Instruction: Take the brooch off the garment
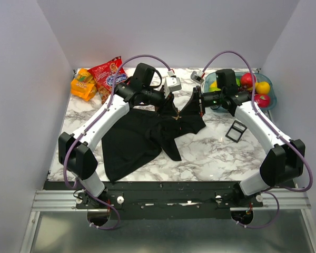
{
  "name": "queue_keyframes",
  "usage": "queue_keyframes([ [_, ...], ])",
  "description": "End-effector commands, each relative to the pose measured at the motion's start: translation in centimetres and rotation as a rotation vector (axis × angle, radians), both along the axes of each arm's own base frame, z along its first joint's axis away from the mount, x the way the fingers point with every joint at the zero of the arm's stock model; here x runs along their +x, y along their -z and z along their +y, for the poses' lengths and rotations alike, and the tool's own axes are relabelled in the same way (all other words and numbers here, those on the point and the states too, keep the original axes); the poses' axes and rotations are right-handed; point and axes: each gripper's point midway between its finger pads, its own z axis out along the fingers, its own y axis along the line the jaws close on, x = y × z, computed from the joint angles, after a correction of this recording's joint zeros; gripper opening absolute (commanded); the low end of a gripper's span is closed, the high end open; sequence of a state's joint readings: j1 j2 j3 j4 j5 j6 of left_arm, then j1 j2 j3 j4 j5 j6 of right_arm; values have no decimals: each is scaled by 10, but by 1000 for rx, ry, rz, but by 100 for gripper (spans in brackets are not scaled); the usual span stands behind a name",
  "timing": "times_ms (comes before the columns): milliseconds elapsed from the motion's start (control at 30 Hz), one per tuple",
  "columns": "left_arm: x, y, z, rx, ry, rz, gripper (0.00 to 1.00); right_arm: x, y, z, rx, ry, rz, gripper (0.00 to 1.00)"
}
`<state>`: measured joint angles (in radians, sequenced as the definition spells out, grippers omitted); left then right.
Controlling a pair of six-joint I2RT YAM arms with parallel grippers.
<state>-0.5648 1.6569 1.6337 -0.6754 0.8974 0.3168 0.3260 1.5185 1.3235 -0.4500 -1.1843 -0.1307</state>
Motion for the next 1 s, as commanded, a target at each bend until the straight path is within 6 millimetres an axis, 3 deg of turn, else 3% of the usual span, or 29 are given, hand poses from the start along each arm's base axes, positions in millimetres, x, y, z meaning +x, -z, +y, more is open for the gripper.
queue_keyframes([
  [0,8,-17,7,-4,-12,-102,32,-14,-3,-1,8,-21,39,0],
  [167,2,-16,9,-2,-6,-94,33,-11,-4,0,11,-18,43,0],
  [567,-8,-32,5,-70,21,-31,46,-9,-4,0,7,-6,47,0],
  [967,7,-39,6,-133,-39,70,50,-10,-3,-1,3,0,40,0],
])
